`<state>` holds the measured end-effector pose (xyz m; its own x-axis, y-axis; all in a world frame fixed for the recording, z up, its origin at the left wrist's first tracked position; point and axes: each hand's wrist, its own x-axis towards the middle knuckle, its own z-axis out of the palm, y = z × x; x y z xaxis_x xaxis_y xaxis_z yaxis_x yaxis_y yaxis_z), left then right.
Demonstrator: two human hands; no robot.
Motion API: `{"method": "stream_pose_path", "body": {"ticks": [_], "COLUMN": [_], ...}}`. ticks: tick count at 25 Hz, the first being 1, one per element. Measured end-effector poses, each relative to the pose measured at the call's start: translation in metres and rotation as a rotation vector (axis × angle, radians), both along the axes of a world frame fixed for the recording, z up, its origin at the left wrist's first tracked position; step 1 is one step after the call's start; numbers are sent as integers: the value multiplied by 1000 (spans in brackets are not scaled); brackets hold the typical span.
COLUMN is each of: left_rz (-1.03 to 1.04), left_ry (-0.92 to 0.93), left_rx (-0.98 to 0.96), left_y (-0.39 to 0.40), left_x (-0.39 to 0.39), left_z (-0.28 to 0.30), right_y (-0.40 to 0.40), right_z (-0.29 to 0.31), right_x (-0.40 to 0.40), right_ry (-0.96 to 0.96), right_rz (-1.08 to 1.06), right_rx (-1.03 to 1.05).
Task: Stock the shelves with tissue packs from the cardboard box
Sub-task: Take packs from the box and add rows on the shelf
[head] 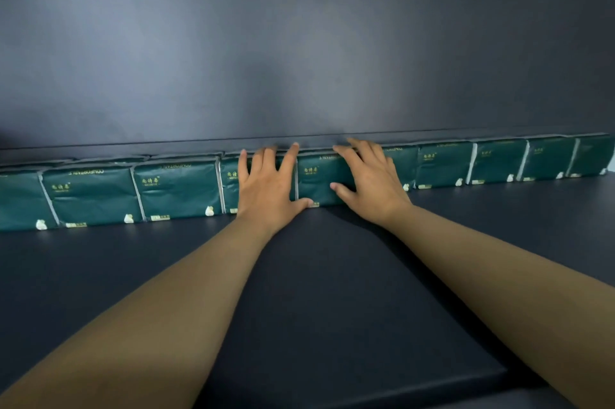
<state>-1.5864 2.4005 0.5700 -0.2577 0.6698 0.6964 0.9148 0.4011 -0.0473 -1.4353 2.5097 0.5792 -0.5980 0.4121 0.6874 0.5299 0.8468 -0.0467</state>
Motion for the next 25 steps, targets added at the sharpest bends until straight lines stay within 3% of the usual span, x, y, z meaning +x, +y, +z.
{"method": "stream_pose_path", "body": {"ticks": [6,10,16,22,25], "left_rz": [-80,-127,-78,-84,-50], "left_ry": [-29,-36,-15,-18,-112], "left_rx": [49,79,115,-39,-280], "left_y": [-47,-101,-172,-224,-255], "left_x": [31,81,198,314,360], "left_z": [5,7,-21,-138,-238], "right_y": [-45,-94,-153,-196,-215], "right_z": [5,1,-47,-138,-213], "right_x": [61,148,281,370,408], "right_ry": [19,247,28,-103,-192], "right_rz": [-30,119,175,194,242], "right_rx": [-28,-99,-122,-263,-397]}}
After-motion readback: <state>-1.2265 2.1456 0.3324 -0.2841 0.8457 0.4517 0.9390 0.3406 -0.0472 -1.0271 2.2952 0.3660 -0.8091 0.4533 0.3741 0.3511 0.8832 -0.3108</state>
